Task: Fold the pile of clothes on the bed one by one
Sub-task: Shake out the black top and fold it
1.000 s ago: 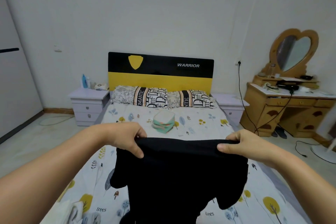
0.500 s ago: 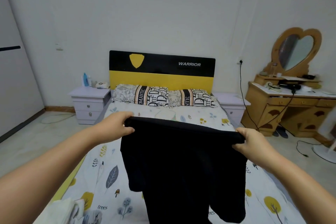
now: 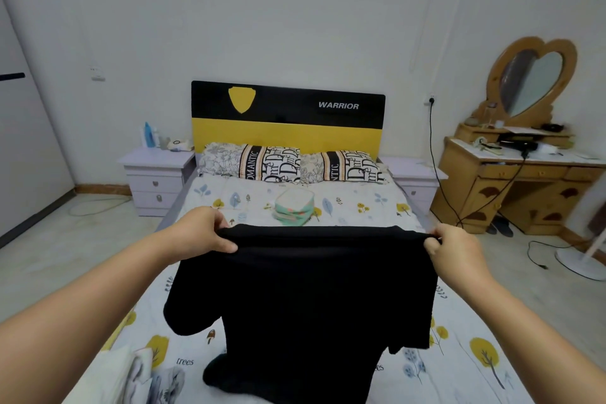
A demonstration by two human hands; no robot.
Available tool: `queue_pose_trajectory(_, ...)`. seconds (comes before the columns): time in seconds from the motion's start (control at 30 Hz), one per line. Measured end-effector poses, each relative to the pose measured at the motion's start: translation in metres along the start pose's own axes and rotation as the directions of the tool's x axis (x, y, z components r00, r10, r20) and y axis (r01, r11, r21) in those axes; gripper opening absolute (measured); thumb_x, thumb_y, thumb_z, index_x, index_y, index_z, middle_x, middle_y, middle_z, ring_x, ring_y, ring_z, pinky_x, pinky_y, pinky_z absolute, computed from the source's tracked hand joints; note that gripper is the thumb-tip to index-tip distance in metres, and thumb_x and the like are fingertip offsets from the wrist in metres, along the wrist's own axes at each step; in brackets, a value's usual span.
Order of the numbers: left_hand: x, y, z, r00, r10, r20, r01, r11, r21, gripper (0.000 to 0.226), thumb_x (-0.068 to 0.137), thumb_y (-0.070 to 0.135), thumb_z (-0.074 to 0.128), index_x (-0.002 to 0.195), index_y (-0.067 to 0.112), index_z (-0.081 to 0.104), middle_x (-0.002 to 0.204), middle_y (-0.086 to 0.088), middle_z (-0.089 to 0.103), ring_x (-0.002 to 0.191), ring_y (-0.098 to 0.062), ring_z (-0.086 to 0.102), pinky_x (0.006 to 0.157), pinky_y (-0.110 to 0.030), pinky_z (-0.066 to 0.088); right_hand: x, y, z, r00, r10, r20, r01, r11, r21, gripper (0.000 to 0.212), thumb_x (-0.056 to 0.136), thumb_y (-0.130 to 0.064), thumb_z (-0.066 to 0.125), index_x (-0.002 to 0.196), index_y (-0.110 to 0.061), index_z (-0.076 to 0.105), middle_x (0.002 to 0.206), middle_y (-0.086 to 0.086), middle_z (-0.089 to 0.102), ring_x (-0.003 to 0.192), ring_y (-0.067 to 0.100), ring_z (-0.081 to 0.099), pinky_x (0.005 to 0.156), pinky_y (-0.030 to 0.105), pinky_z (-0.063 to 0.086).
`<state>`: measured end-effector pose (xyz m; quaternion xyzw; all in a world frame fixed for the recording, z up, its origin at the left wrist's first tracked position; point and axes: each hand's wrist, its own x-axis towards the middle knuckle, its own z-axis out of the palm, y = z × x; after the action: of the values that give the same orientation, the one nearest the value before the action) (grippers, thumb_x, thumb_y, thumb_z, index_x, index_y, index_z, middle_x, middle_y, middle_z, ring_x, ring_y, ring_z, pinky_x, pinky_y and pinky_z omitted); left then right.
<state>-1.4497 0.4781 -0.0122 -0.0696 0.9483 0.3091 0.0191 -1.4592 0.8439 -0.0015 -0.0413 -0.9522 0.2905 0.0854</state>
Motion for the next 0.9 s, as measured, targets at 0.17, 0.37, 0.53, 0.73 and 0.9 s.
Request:
queue_pose_trajectory(0.17,-0.002,0.003,-0.009,0.978,0.109,-0.18,-0.094,0.991,0.092,0.031,0.084,0.014,0.065,0.059,0.015,0.047,0.061,-0.004,0.048,0.069,-0.025,0.048,0.053,-0.028,0.028,0.001,-0.004,-0.002,0.999,-0.014,0.044,0.002,0.964,0.264,0.027,0.095,-0.004,0.036,0.076,-0.012,0.054,0.072,0.005,0.052,0.065,0.019,0.046,0.053,0.03,0.028)
queue_pose_trajectory(0.37,-0.021,0.016,-0.02,0.908,0.075,-0.412,-0.225,0.918,-0.328,0.025,0.084,0.009,0.065,0.061,0.019,0.058,0.047,0.009,0.056,0.045,0.0,0.05,0.044,-0.014,0.036,-0.006,-0.027,-0.03,0.977,-0.133,-0.168,0.174,0.95,0.261,0.024,0.093,-0.01,0.043,0.082,-0.017,0.063,0.085,0.003,0.064,0.082,0.021,0.056,0.069,0.033,0.042)
queue_pose_trajectory(0.53,-0.038,0.034,-0.058,0.892,0.153,-0.424,-0.298,0.906,-0.3,0.024,0.072,0.008,0.076,0.06,0.017,0.056,0.056,0.005,0.054,0.046,-0.001,0.048,0.042,-0.003,0.033,-0.013,-0.042,-0.077,0.94,-0.214,-0.267,0.272,0.94,0.205,0.023,0.092,-0.016,0.047,0.075,-0.017,0.062,0.075,0.005,0.064,0.073,0.025,0.058,0.063,0.034,0.042)
queue_pose_trajectory(0.73,-0.045,0.052,-0.093,0.962,0.247,-0.115,-0.272,0.882,-0.385,0.01,0.071,0.017,0.071,0.062,0.02,0.068,0.059,0.006,0.066,0.052,0.001,0.058,0.05,-0.008,0.046,-0.009,-0.047,-0.102,0.942,-0.182,-0.281,0.27,0.91,0.315,0.018,0.09,-0.02,0.051,0.078,-0.014,0.063,0.068,0.012,0.064,0.06,0.026,0.056,0.06,0.036,0.045)
queue_pose_trajectory(0.9,-0.009,0.025,-0.038,0.983,0.174,0.059,-0.152,0.95,-0.273,0.014,0.081,0.007,0.068,0.068,0.011,0.065,0.063,0.004,0.066,0.058,-0.004,0.058,0.059,-0.018,0.046,0.017,-0.016,-0.045,0.992,-0.089,-0.092,0.106,0.974,0.198,0.023,0.089,-0.015,0.054,0.072,-0.003,0.063,0.069,0.019,0.063,0.061,0.028,0.053,0.054,0.028,0.035)
